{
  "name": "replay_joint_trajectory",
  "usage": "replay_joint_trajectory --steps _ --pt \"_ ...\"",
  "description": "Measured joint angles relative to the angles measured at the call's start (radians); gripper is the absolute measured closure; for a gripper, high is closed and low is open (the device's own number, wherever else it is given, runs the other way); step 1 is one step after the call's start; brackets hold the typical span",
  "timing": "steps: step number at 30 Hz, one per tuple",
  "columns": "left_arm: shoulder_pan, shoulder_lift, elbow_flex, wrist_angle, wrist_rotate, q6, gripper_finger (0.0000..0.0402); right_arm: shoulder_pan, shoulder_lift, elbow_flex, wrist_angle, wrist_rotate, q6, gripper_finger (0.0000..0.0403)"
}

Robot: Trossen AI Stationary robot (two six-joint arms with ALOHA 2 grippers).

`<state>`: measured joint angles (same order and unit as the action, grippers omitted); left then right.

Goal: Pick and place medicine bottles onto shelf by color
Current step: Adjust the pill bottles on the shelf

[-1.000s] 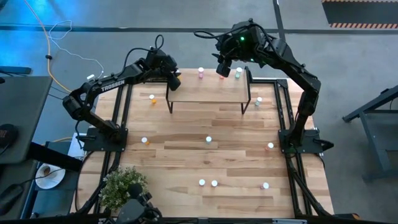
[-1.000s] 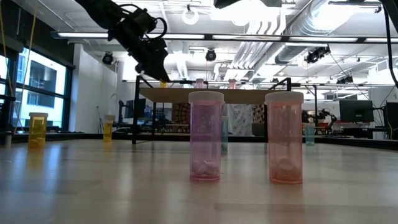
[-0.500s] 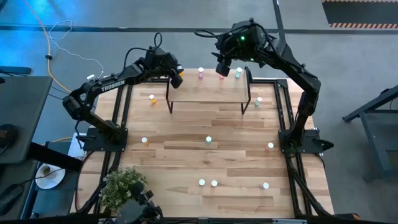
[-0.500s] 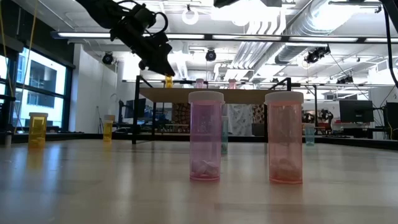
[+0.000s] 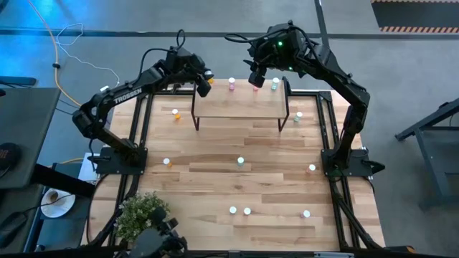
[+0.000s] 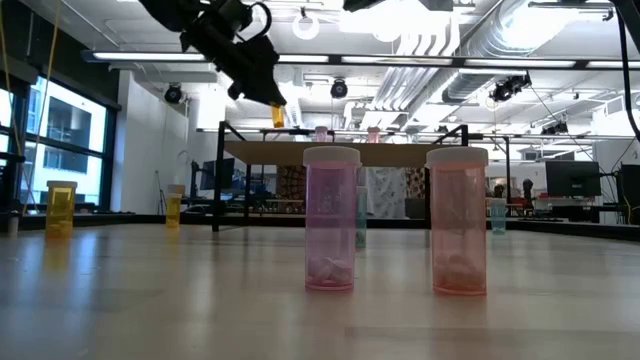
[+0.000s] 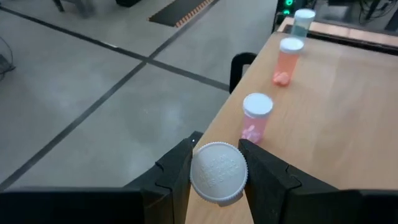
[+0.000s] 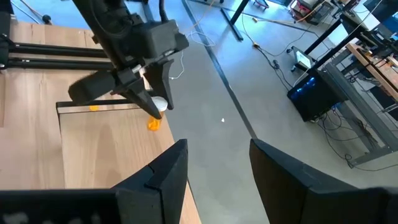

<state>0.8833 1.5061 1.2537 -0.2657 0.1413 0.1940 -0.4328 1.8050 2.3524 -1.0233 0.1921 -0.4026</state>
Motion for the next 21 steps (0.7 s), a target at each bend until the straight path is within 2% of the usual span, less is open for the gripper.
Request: replay_joint_trajectory --steps 10,21 --pt "0.007 0.11 -0.001 -0.031 0.0 0.025 0.0289 0.0 0.0 0.0 0.0 0.0 0.0 0.0237" --pt "0.013 0.111 0.0 -0.031 0.0 0.027 0.0289 0.0 0.0 0.0 -0.001 0.0 0.0 0.0237"
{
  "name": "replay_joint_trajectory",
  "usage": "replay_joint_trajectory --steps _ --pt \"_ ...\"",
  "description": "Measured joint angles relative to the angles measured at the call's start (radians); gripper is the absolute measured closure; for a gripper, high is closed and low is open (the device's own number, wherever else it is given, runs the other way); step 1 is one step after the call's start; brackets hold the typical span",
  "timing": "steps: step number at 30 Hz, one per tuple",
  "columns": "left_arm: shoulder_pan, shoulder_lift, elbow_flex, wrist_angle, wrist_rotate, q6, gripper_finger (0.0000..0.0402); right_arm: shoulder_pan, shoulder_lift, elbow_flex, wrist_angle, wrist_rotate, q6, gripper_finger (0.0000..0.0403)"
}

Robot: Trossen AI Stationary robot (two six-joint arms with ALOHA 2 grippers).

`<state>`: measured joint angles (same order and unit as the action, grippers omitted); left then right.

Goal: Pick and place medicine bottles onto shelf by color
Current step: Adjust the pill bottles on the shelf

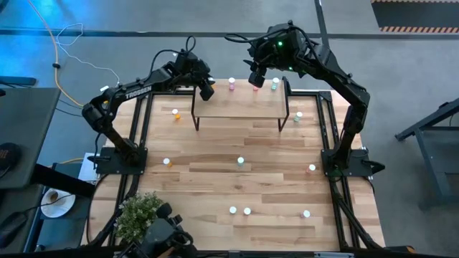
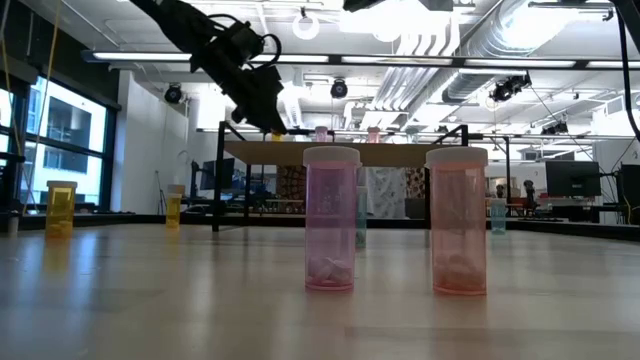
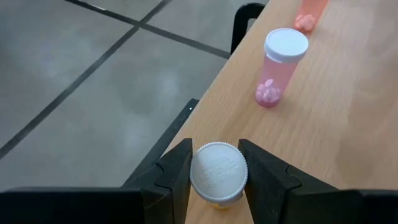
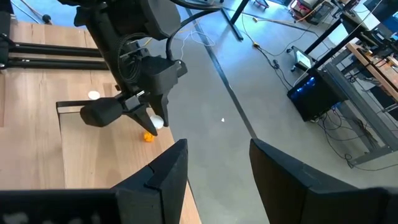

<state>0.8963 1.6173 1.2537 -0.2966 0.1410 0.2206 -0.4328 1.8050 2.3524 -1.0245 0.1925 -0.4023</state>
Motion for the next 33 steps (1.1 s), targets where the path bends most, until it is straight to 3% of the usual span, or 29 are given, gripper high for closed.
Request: replay_joint_trajectory --steps 18,33 --pt "-0.022 -0.003 0.0 -0.012 -0.068 0.063 0.0289 0.0 0.0 0.0 0.0 0.0 0.0 0.0237" --pt "-0.024 -0.003 0.0 -0.017 -0.067 0.082 0.0285 0.0 0.0 0.0 0.0 0.0 0.0 0.0237"
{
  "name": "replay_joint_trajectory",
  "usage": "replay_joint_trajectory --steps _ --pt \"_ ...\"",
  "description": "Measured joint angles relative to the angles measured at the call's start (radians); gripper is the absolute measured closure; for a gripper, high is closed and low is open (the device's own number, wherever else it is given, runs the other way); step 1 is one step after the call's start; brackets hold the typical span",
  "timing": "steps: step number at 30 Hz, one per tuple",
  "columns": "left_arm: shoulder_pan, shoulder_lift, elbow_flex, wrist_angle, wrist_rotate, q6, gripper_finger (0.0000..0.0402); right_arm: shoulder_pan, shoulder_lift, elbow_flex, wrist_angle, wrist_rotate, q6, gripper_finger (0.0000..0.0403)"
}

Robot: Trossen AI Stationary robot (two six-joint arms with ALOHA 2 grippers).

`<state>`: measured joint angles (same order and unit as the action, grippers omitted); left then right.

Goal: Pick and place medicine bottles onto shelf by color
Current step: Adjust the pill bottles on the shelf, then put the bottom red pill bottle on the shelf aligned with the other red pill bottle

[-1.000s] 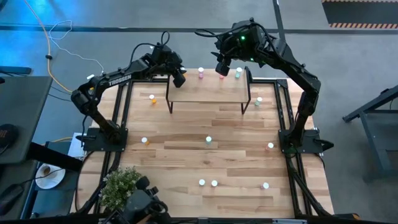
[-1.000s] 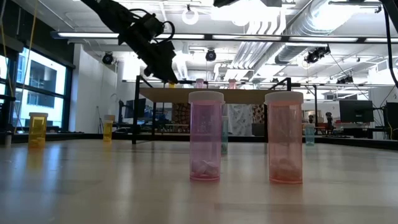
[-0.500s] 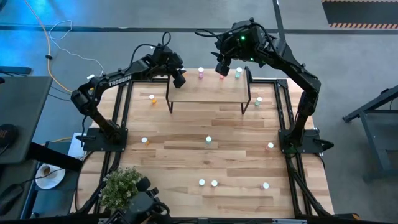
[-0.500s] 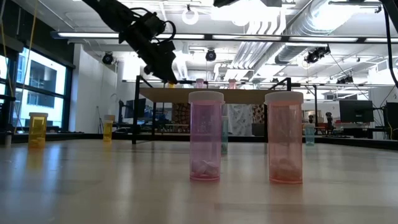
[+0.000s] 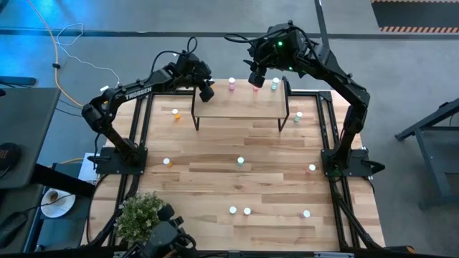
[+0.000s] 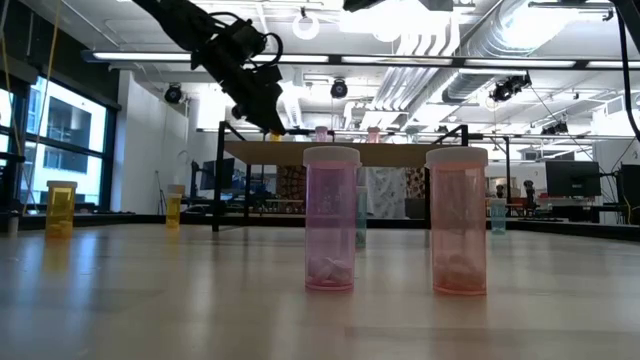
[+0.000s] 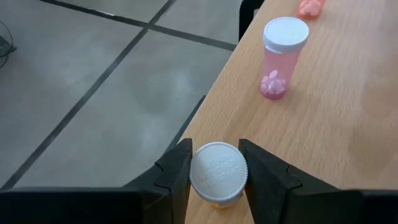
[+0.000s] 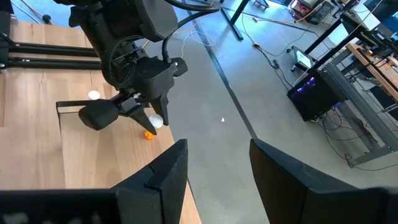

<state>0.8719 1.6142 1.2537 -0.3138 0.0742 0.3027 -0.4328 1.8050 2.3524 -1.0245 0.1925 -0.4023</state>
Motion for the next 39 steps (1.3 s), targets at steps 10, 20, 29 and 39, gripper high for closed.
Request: replay_joint_trajectory --steps 10,20,29,39 --pt "0.0 0.002 -0.003 -0.012 0.0 -0.003 0.023 0.0 0.0 0.0 0.0 0.0 0.0 0.0237" --pt "0.0 0.002 -0.003 -0.006 0.0 -0.013 0.0176 0.0 0.0 0.0 0.0 0.0 0.0 0.0237" --pt "0.0 0.002 -0.002 0.003 -0.022 -0.03 0.0152 0.0 0.0 0.003 -0.003 0.099 -0.009 0.0237" --pt "0.0 -0.047 -0.001 0.026 -0.029 -0.003 0.0156 0.0 -0.035 0.003 -0.039 0.118 0.001 0.0237"
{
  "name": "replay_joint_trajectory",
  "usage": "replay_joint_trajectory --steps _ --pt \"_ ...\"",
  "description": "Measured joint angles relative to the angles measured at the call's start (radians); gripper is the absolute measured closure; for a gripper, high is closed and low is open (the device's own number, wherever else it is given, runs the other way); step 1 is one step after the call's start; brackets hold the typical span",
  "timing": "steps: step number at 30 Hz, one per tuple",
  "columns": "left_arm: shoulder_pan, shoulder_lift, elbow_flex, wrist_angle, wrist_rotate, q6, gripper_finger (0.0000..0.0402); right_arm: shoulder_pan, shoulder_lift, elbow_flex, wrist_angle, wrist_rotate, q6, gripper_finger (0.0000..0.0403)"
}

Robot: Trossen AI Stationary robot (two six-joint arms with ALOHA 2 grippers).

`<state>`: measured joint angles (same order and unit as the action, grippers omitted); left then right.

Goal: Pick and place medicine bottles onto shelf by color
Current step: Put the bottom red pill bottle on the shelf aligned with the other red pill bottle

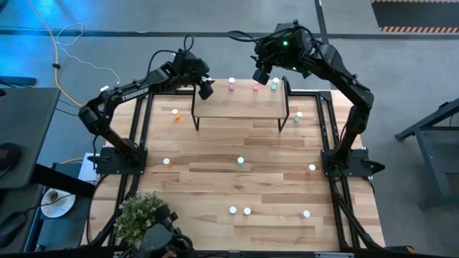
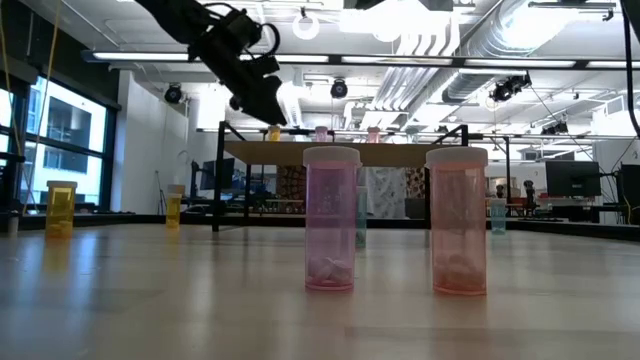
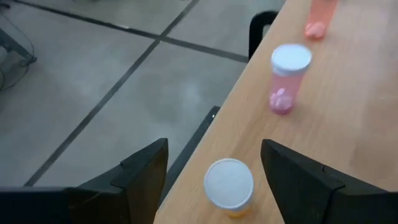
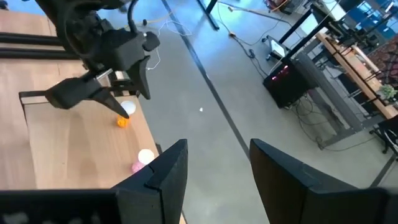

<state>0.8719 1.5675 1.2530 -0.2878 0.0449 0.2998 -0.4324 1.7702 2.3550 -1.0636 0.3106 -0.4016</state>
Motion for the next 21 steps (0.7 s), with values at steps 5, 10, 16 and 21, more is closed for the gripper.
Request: replay_joint_trajectory --steps 5,10,16,21 --pt "0.0 -0.042 0.0 0.0 0.003 0.018 0.0156 0.0 -0.049 0.0 -0.025 0.005 0.028 0.0237" --pt "-0.006 -0.085 0.0 -0.001 0.003 0.018 0.0156 0.0 -0.09 0.002 -0.099 0.004 0.077 0.0237" --pt "-0.028 -0.146 0.0 -0.004 -0.004 -0.009 0.0156 -0.002 -0.106 0.002 -0.268 -0.014 0.163 0.0237" --pt "-0.057 -0.202 0.0 -0.046 -0.004 -0.027 0.0156 0.001 -0.109 0.002 -0.364 -0.031 0.253 0.0237"
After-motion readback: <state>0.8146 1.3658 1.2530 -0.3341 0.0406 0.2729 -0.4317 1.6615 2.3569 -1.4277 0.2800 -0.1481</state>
